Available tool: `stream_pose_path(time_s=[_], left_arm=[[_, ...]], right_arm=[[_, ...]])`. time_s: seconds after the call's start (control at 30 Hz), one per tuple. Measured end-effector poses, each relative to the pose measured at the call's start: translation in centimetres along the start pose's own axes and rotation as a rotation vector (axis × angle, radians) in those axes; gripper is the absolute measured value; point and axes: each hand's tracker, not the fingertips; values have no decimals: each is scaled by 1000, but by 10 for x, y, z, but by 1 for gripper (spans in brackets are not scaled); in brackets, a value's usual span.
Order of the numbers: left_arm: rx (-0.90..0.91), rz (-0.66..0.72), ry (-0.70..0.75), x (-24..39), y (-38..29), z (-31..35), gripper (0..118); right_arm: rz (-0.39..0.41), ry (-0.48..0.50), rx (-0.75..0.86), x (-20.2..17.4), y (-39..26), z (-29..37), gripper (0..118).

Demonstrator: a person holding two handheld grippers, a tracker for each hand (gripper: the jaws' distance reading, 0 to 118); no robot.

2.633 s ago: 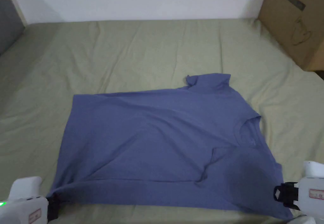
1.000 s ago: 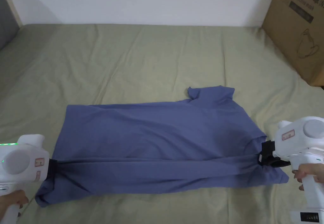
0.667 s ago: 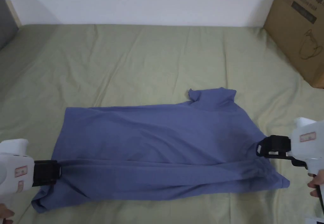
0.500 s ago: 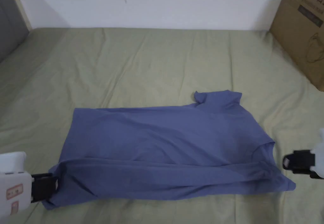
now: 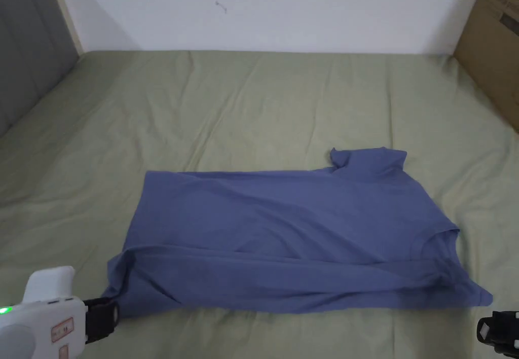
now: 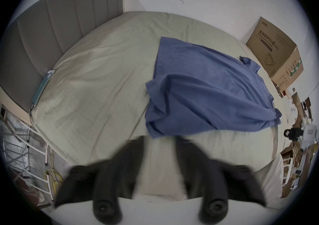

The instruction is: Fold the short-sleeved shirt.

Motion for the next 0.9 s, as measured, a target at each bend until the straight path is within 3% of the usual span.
stream_pose_path(time_s=[0.03,0.07,0.3,0.33,0.47,0.53,0.57,0.6,0.63,0.7,0.73,0.77,0.9], left_arm=[[0,13,-12,-2,4,-6,89],[-2,25,-20,-4,7,-14,101],[-136,55,-24,7,1,-62,100],[-127,46,-8,9,-1,-66,98],[-106,-11,97,11,0,-72,60],[-79,-40,101,14,4,-62,54],[-81,-41,93,14,6,-60,39],[-81,-39,86,13,9,-60,27],[-84,-40,89,13,12,-59,17],[-82,-52,54,23,14,-51,7],[-78,-53,61,26,16,-48,7],[-72,-75,66,30,18,-46,7],[-59,-106,66,35,22,-36,7]], right_arm=[[-6,1,2,0,0,1,0],[-13,0,9,0,0,1,0],[-22,-5,-6,0,-3,-6,0],[-24,-4,-8,1,-4,-7,0],[-21,9,-15,0,-4,-16,0],[5,16,-16,-3,-2,-20,0],[15,15,-17,-4,1,-22,0],[32,14,-18,-2,6,-24,5],[43,11,-15,-2,11,-26,16],[60,-22,-12,-1,25,-31,64],[70,-35,2,-2,32,-33,80],[88,-43,18,0,39,-37,87],[101,-117,-34,7,66,-63,87]])
